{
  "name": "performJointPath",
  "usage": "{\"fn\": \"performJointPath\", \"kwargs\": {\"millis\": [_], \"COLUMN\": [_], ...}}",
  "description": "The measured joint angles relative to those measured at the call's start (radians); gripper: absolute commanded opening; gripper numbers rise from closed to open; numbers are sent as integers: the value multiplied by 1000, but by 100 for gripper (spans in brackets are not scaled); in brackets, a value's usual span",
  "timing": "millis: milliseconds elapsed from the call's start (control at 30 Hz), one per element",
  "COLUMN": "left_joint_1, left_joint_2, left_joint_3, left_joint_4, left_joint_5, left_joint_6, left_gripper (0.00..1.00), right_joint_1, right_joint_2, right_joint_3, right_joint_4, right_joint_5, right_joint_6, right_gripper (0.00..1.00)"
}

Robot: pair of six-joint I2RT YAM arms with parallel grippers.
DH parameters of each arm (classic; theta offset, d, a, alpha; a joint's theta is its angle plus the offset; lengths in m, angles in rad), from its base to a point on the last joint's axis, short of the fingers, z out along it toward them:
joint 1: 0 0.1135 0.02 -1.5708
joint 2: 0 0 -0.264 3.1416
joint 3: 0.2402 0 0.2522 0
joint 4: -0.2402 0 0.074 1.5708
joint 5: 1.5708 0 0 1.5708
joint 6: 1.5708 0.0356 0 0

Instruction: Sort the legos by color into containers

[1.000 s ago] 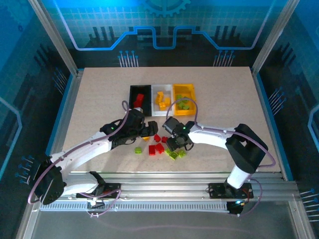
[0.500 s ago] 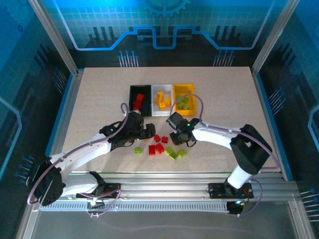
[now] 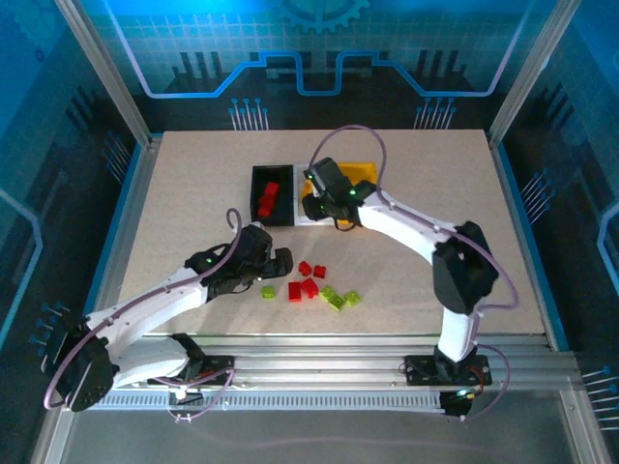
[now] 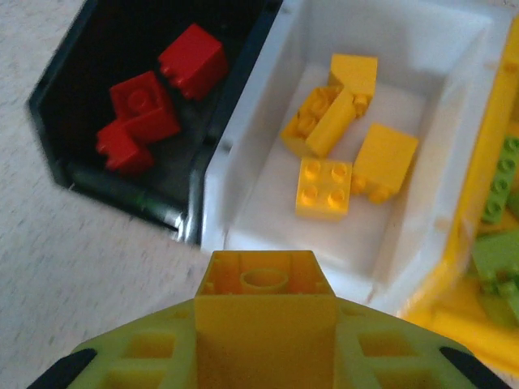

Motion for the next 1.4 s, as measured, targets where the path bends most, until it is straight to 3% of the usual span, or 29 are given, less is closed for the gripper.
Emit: {"fn": "performJointPath", "kwargs": {"millis": [167, 267, 433, 600, 933, 1100, 1400], "left_joint_1": [0, 0, 0, 0, 0, 0, 7], "left_joint_2": [-24, -26, -26, -16, 77, 219, 451], "left_joint_3": [-18, -26, -29, -28, -22, 38, 169], "left_joint_4": [-15, -21, -21, -21, -21, -2, 68], "left_joint_5": [0, 0, 1, 1, 23, 31, 26], "left_joint_6": [-8, -15, -16, -13, 12, 48, 95], "left_gripper": [99, 99, 99, 99, 98, 84, 69], "right_joint_1": [-55, -76, -92, -93, -69, -18, 6], "right_joint_2": [167, 223, 246, 239, -85, -216, -404], "right_joint_3": [142, 205, 257, 254, -73, -262, -478], "right_joint_4": [-21, -35, -53, -48, 16, 60, 74], "right_joint_5": [11, 23, 29, 29, 21, 17, 22], "right_joint_6": [3, 3, 23, 26, 43, 60, 91], "right_gripper": [32, 40, 62, 66, 67, 67, 67]}}
